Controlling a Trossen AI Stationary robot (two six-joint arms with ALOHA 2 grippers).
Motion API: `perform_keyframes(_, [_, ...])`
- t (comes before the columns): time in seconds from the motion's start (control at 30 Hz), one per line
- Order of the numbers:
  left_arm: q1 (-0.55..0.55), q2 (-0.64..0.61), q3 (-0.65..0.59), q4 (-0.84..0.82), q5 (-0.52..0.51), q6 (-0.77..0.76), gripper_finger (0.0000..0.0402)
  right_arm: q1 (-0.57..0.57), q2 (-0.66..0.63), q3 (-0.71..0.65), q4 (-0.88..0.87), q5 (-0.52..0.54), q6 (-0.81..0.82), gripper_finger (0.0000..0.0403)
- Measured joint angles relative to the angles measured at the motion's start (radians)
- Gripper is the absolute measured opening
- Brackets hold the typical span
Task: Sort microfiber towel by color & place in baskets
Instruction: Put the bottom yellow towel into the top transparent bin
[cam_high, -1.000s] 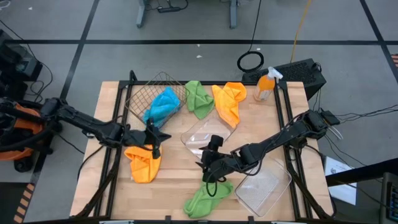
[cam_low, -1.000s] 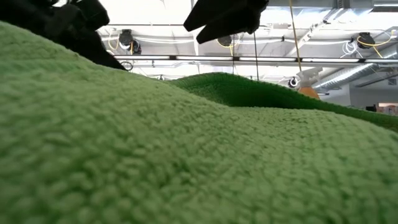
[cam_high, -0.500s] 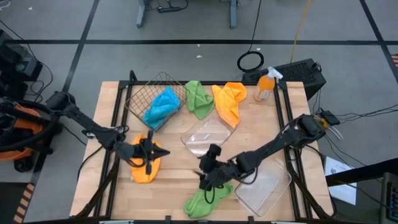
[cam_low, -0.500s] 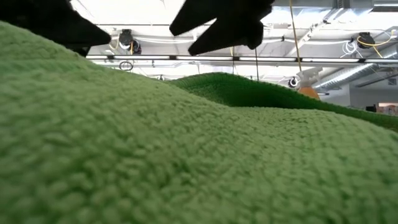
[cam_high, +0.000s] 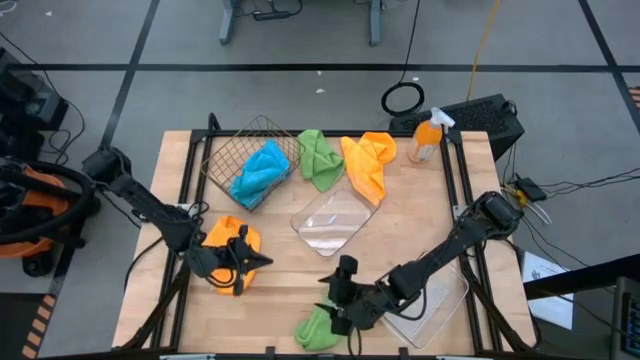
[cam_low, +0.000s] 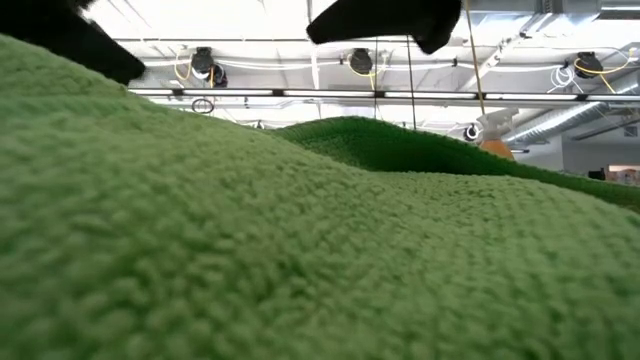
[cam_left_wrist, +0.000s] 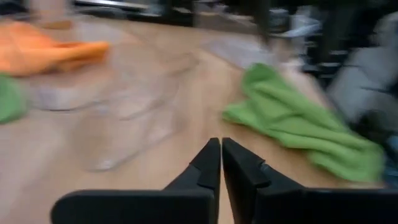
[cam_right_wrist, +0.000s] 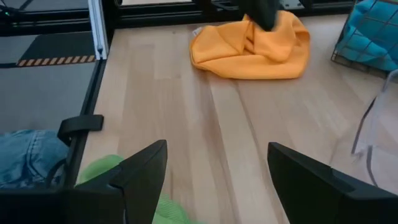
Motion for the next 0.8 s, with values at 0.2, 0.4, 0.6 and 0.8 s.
perform_keyframes(0.2, [-0.077, 0.008, 0.0, -0.093, 0.056, -0.139, 0.0121, 0.027, 0.0, 0.0, -0.009, 0.034, -0.029, 0.0269])
perform_keyframes(0.4, [-0.11, 0.008, 0.004, -0.359, 0.082, -0.313, 0.0247, 0.026, 0.0, 0.0, -0.01, 0.035, -0.079, 0.0269])
perform_keyframes(0.6, [-0.116, 0.008, 0.112, -0.743, 0.112, -0.405, 0.0318, 0.009, 0.0, 0.0, -0.011, 0.035, -0.119, 0.0269])
perform_keyframes(0.8, [-0.116, 0.007, 0.23, -0.986, 0.141, -0.519, 0.0346, -0.001, 0.0, 0.0, -0.011, 0.034, -0.135, 0.0269])
